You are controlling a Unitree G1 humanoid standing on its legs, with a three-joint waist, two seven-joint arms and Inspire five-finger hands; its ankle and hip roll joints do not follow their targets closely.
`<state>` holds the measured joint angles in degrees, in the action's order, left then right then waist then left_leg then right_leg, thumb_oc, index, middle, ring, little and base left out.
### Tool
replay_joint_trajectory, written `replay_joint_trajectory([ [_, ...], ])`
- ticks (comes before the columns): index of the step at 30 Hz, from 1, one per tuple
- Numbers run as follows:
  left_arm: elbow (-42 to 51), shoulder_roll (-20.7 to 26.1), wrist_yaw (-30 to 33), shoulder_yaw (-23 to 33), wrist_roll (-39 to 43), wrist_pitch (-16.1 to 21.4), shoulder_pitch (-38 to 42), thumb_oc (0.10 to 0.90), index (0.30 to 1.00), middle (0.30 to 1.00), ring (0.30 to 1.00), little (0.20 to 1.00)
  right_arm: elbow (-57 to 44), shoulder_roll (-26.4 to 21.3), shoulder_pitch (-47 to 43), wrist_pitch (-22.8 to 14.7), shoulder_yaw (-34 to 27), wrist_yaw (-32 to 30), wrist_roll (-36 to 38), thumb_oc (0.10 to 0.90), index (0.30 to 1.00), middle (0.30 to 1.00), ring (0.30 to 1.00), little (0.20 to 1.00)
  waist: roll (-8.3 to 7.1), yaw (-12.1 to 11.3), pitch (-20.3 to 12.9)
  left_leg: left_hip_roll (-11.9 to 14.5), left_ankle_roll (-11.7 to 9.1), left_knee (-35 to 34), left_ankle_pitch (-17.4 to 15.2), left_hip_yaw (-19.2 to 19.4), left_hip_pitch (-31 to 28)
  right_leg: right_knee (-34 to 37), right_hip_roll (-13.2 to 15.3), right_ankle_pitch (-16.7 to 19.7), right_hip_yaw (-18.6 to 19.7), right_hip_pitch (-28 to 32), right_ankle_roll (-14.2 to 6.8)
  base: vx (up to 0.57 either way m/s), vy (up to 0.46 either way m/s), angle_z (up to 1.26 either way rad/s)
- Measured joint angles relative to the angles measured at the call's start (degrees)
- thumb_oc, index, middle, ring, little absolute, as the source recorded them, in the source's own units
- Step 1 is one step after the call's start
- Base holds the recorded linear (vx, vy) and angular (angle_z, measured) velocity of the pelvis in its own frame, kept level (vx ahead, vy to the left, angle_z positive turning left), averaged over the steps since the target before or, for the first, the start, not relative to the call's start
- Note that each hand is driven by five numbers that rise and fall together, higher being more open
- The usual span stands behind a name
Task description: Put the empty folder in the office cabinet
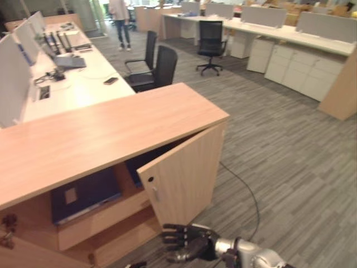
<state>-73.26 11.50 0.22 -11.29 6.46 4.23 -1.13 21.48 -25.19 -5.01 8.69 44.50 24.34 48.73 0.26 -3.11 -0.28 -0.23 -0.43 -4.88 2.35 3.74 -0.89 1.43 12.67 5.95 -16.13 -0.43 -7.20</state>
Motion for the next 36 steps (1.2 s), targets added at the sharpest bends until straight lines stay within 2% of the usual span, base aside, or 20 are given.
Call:
replay_joint_trajectory([
  [3, -0.58, -0.59, -1.06, -2.33, -0.07, 0.03, 1.42, 0.8, 0.9, 0.9, 0.9, 0.9, 11.09, 0.74, 2.0, -2.42, -7.88, -0.74, -8.23, 0.8, 0.9, 0.9, 0.9, 0.9, 1.46, 1.08, 1.48, -1.98, 1.73, 0.01, 0.38, -6.18, -0.43, -9.49, 3.32, -3.97, -1.31, -0.07, -1.56, 0.05, 0.005, 1.01],
  [5, -1.06, -1.15, -1.1, -4.2, -0.02, -0.11, 2.32, 0.8, 0.9, 0.9, 0.9, 0.9, 18.92, 1.66, 2.84, -3.36, -10.49, -2.85, -12.29, 0.8, 0.9, 0.9, 0.9, 0.9, 3.31, 1.63, 2.39, -1.88, 3.11, 0.25, 1.29, -11.27, -1.62, -19.09, 3.53, -6.55, 3.51, -2.89, -0.7, 0.09, -0.081, 1.48],
  [6, -1.07, -0.76, -1.24, -4.12, 0.14, 0.04, 2.52, 0.8, 0.9, 0.9, 0.9, 0.9, 29.97, 5.6, 2.34, -4.86, -14.2, -4.87, -17.05, 0.8, 0.9, 0.9, 0.9, 0.9, 3.83, 1.67, 2.5, -1.65, 3.06, 0.83, 1.62, -15.32, -1.12, -18.16, -1.81, -11.61, 15.93, -3.48, -1.63, 0.05, -0.122, 1.97],
  [7, -2.76, -0.44, -1.31, -4.14, 0.17, 0.03, 4.01, 0.8, 0.9, 0.9, 0.9, 0.9, 38.68, 8.61, 1.3, -5.01, -16.07, -8.41, -21.34, 0.8, 0.9, 0.9, 0.9, 0.9, 3.01, 3.03, 2.62, -1.94, 2.62, 1.72, 1.85, -20.58, 0.41, -14.86, -7.52, -13.69, 26.57, -3.27, -1.62, 0.02, -0.087, 1.94],
  [9, -4.13, 1.18, -1.14, -3.68, 1.42, -0.05, 4.85, 0.8, 0.9, 0.9, 0.9, 0.9, 43.96, 11.08, -0.69, -6.28, -20.08, -11.02, -24.3, 0.8, 0.9, 0.9, 0.9, 0.9, 1.03, 2.92, 4.02, -2.68, 1.93, 0.23, 3.12, -24.12, 1.39, -14.77, -11.66, -14.53, 32.1, -6.66, 0.46, 0.05, -0.18, 1.6],
  [10, -4.91, 1.44, -0.79, -3.53, 2.34, -0.51, 5.22, 0.8, 0.9, 0.9, 0.9, 0.9, 47.61, 12.59, -1.8, -6.57, -23.38, -12.31, -25.21, 0.8, 0.9, 0.9, 0.9, 0.9, 0.2, 3.7, 4.1, -2.76, 2.01, 0.26, 3.09, -25.31, 2.09, -13.81, -12.49, -12.79, 31.12, -6.75, 3.12, 0.06, -0.187, 1.57],
  [12, -5.32, 0.64, -0.71, -3.56, 3.04, -0.39, 4.87, 0.8, 0.9, 0.9, 0.9, 0.9, 54.42, 13.37, -2.13, -6.3, -26.25, -15.09, -26.8, 0.8, 0.9, 0.9, 0.9, 0.9, 0.88, 3.08, 3.08, -2.11, 1.51, 0.27, 2.33, -28.67, 2.3, -8.69, -12.38, -11.49, 26.56, -3.56, 3.96, 0.09, -0.18, 1.42],
  [14, -4.56, 0.55, -0.57, -1.94, 4.93, -0.26, 3.67, 0.8, 0.9, 0.9, 0.9, 0.9, 58.28, 13.45, -1.92, -5.89, -29.77, -16.34, -27.88, 0.8, 0.9, 0.9, 0.9, 0.9, 2.03, 2.0, 3.02, 0.0, 0.29, 0.54, 1.82, -29.12, 2.94, -5.87, -13.47, -10.56, 23.14, -1.04, 5.1, 0.12, -0.22, 0.92],
  [15, -5.3, 0.73, -0.44, -1.12, 5.23, -0.84, 3.19, 0.8, 0.9, 0.9, 0.9, 0.9, 59.28, 13.4, -2.13, -6.04, -30.59, -16.85, -28.33, 0.8, 0.9, 0.9, 0.9, 0.9, 1.63, 1.55, 2.96, 0.21, -0.45, 1.27, 1.71, -29.66, 3.11, -4.47, -13.8, -9.75, 20.9, 0.2, 5.89, 0.05, -0.16, 0.55],
  [19, -6.31, 0.7, 0.35, -0.68, 8.88, -1.55, 1.07, 0.8, 0.9, 0.9, 0.9, 0.9, 60.29, 12.67, -0.28, -6.19, -32.11, -18.77, -29.6, 0.8, 0.9, 0.9, 0.9, 0.9, 1.3, 1.23, 2.14, 1.24, -4.81, 3.46, 1.63, -34.44, 4.46, -0.91, -16.37, -10.01, 16.17, 3.84, 7.48, 0.03, -0.232, 0.78],
  [21, -6.99, 0.5, 0.37, 0.13, 9.4, -1.41, 0.93, 0.8, 0.9, 0.9, 0.9, 0.9, 60.37, 12.6, 0.71, -6.6, -33.19, -19.38, -29.58, 0.8, 0.9, 0.9, 0.9, 0.9, 0.82, 1.12, 2.18, -0.13, -7.44, 6.34, 2.95, -37.31, 6.75, 0.85, -17.19, -9.54, 13.01, 5.53, 8.04, -0.05, -0.215, 1.21],
  [23, -7.05, 0.12, 0.35, 0.91, 11.46, -1.51, 1.55, 0.8, 0.9, 0.9, 0.9, 0.9, 60.54, 12.21, 1.35, -7.06, -33.56, -19.85, -29.57, 0.8, 0.9, 0.9, 0.9, 0.9, 0.45, 0.21, 2.68, -1.11, -9.28, 6.49, 5.41, -35.81, 8.32, 2.08, -17.05, -9.48, 9.96, 6.08, 9.7, -0.05, -0.096, 1.19],
  [25, -6.76, -0.64, 0.37, 1.96, 13.01, -1.68, 1.49, 0.8, 0.9, 0.9, 0.9, 0.9, 60.98, 11.67, 2.17, -7.41, -33.8, -20.38, -29.57, 0.8, 0.9, 0.9, 0.9, 0.9, 0.79, -0.39, 2.87, -0.63, -9.23, 5.64, 4.08, -31.97, 8.53, 3.2, -17.51, -8.96, 6.63, 6.71, 11.88, -0.02, -0.069, 0.88],
  [26, -6.71, -0.68, 0.35, 2.35, 13.75, -1.67, 0.93, 0.8, 0.9, 0.9, 0.9, 0.9, 61.23, 11.7, 2.19, -7.52, -33.98, -20.59, -29.52, 0.8, 0.9, 0.9, 0.9, 0.9, 0.71, -0.8, 2.93, -0.68, -7.62, 5.58, 2.71, -31.64, 8.4, 3.36, -17.44, -9.18, 5.99, 6.71, 12.42, 0.0, -0.069, 0.6],
  [28, -6.63, -0.06, 0.52, 4.95, 15.99, -1.75, -0.2, 0.8, 0.9, 0.9, 0.9, 0.9, 61.47, 12.11, 2.6, -7.8, -33.95, -20.93, -29.42, 0.8, 0.9, 0.9, 0.9, 0.9, -1.97, -1.98, 3.29, -2.07, -7.01, 8.26, 0.46, -27.8, 8.87, 3.78, -14.8, -8.66, 4.73, 6.98, 13.14, -0.01, -0.05, 0.26],
  [30, -6.01, 0.95, 0.51, 5.09, 17.63, -1.8, -0.56, 0.8, 0.9, 0.9, 0.9, 0.9, 61.47, 11.87, 3.09, -8.03, -33.95, -21.25, -29.19, 0.8, 0.9, 0.9, 0.9, 0.9, -2.8, -1.75, 3.36, -2.88, -7.17, 10.91, -0.55, -25.68, 8.66, 3.86, -13.03, -8.28, 2.66, 7.29, 12.23, -0.05, -0.016, 0.47],
  [32, -5.04, 0.81, 0.52, 6.14, 18.59, -1.81, 0.01, 0.8, 0.9, 0.9, 0.9, 0.9, 61.46, 10.97, 3.96, -8.09, -34.12, -21.32, -28.14, 0.8, 0.9, 0.9, 0.9, 0.9, -1.56, -1.35, 3.63, -2.15, -6.36, 11.74, 0.93, -24.82, 8.72, 3.46, -13.16, -7.9, 0.24, 7.36, 11.12, -0.06, 0.033, 0.8],
  [33, -3.85, 0.4, 0.67, 7.1, 20.33, -1.41, 0.87, 0.8, 0.9, 0.9, 0.9, 0.9, 61.46, 9.77, 4.42, -8.21, -34.29, -21.45, -27.54, 0.8, 0.9, 0.9, 0.9, 0.9, 0.3, -0.67, 4.44, -0.93, -5.71, 10.49, 1.9, -23.32, 8.32, 3.42, -13.82, -8.28, -2.23, 7.85, 10.5, -0.08, 0.061, 0.93],
  [34, -2.32, 0.59, 0.71, 8.97, 21.81, -1.41, 1.47, 0.8, 0.9, 0.9, 0.9, 0.9, 61.26, 8.98, 3.85, -8.19, -34.77, -21.56, -27.3, 0.8, 0.9, 0.9, 0.9, 0.9, 1.78, -0.79, 5.62, -0.14, -3.63, 8.46, 3.26, -19.23, 8.13, 1.65, -13.64, -8.52, -3.17, 7.45, 9.92, -0.07, 0.056, 0.73],
  [36, -1.77, 1.6, 1.46, 12.56, 24.28, -1.42, 2.68, 0.8, 0.9, 0.9, 0.9, 0.9, 60.7, 8.58, 2.83, -8.16, -35.17, -21.69, -27.28, 0.8, 0.9, 0.9, 0.9, 0.9, 2.91, -1.56, 7.28, 3.24, -1.8, 6.56, 2.03, -7.31, 8.24, -1.27, -13.9, -10.46, -2.6, 6.4, 8.74, -0.01, 0.086, 0.37],
])
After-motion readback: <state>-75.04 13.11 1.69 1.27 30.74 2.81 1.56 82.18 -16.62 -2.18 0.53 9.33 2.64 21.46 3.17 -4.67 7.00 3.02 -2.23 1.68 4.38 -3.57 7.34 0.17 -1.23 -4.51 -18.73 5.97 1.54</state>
